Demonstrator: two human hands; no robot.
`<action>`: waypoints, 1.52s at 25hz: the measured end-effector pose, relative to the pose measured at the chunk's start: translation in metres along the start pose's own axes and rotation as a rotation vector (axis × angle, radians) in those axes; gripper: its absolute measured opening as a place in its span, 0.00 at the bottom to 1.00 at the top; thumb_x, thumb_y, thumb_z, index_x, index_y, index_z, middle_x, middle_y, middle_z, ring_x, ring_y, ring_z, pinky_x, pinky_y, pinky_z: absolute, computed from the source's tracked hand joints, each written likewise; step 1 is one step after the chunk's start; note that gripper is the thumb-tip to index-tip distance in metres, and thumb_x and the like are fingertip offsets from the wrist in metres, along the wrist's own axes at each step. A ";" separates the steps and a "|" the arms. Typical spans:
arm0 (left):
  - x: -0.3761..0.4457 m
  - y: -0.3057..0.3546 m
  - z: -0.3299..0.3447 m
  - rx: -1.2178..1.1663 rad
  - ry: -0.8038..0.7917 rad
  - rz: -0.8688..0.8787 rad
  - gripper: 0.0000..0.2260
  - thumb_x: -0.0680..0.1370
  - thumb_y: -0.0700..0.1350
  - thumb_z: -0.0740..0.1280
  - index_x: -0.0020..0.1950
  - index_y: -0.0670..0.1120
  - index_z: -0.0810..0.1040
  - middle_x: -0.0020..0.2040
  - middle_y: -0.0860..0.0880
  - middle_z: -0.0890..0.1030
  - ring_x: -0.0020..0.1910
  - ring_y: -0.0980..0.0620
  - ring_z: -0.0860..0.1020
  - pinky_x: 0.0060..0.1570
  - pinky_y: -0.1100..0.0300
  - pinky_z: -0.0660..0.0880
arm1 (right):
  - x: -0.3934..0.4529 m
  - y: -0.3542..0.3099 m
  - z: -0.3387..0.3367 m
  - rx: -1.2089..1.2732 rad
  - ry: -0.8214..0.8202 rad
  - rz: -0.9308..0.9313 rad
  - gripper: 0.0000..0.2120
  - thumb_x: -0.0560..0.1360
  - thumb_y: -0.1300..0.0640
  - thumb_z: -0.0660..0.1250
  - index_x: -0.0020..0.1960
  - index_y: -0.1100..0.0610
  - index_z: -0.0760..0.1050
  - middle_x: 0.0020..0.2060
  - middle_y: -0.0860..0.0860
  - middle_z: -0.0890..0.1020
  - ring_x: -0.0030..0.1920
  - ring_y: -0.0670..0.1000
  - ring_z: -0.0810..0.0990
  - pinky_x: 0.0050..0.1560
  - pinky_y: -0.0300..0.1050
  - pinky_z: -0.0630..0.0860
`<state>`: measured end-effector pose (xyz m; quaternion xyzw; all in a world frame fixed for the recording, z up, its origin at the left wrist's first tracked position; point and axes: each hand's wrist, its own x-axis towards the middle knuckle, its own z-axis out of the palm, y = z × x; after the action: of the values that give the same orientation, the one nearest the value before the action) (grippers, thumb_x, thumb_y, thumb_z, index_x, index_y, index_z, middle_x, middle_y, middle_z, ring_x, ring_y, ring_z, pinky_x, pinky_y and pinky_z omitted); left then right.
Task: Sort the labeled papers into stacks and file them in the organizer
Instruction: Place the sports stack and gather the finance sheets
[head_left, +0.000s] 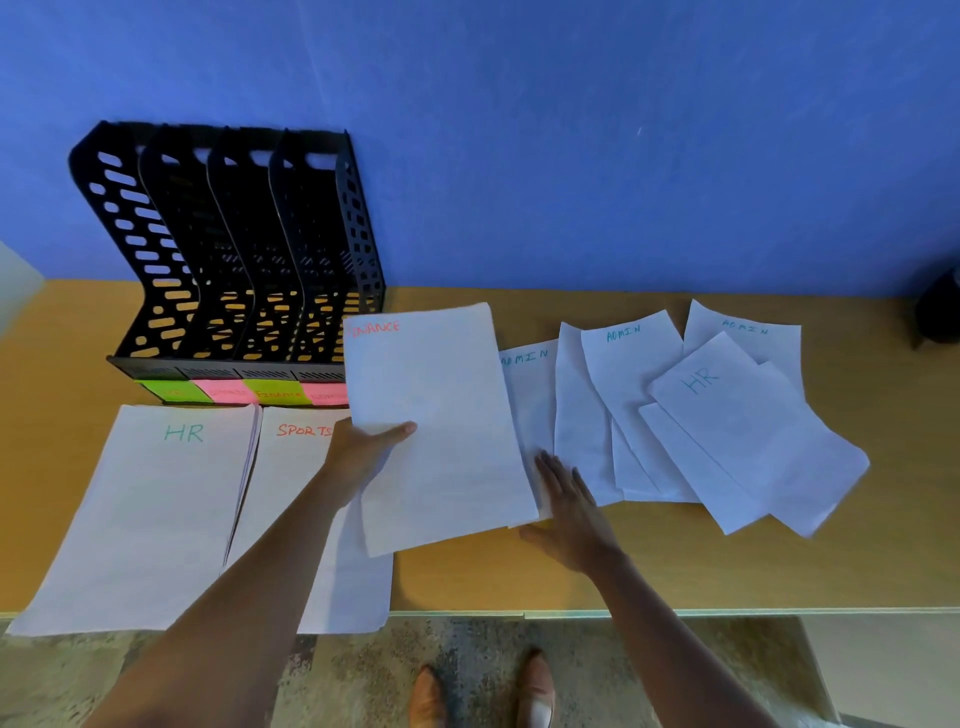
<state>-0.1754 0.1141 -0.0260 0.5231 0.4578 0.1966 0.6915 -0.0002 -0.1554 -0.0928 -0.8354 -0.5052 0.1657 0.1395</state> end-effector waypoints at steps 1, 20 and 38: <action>-0.001 -0.007 -0.002 0.005 -0.004 -0.051 0.21 0.66 0.37 0.80 0.58 0.39 0.82 0.55 0.44 0.85 0.57 0.42 0.83 0.59 0.47 0.78 | 0.002 0.000 0.001 -0.037 0.016 -0.012 0.45 0.73 0.49 0.70 0.80 0.61 0.48 0.79 0.51 0.49 0.79 0.52 0.49 0.79 0.50 0.47; -0.031 -0.053 0.038 0.739 0.052 -0.152 0.16 0.66 0.44 0.78 0.51 0.42 0.81 0.49 0.46 0.83 0.50 0.44 0.82 0.44 0.57 0.79 | 0.018 0.007 -0.002 0.568 0.431 0.386 0.16 0.85 0.57 0.53 0.68 0.60 0.70 0.51 0.52 0.80 0.54 0.60 0.81 0.55 0.49 0.78; -0.047 -0.070 0.060 0.586 0.214 0.194 0.29 0.76 0.29 0.61 0.75 0.45 0.60 0.65 0.43 0.69 0.65 0.41 0.72 0.61 0.41 0.76 | 0.016 0.006 -0.004 0.594 0.464 0.430 0.16 0.85 0.57 0.52 0.66 0.61 0.72 0.49 0.57 0.82 0.50 0.54 0.82 0.53 0.46 0.81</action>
<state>-0.1629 0.0195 -0.0666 0.7174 0.5128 0.1755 0.4377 0.0131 -0.1444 -0.0934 -0.8604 -0.2055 0.1370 0.4458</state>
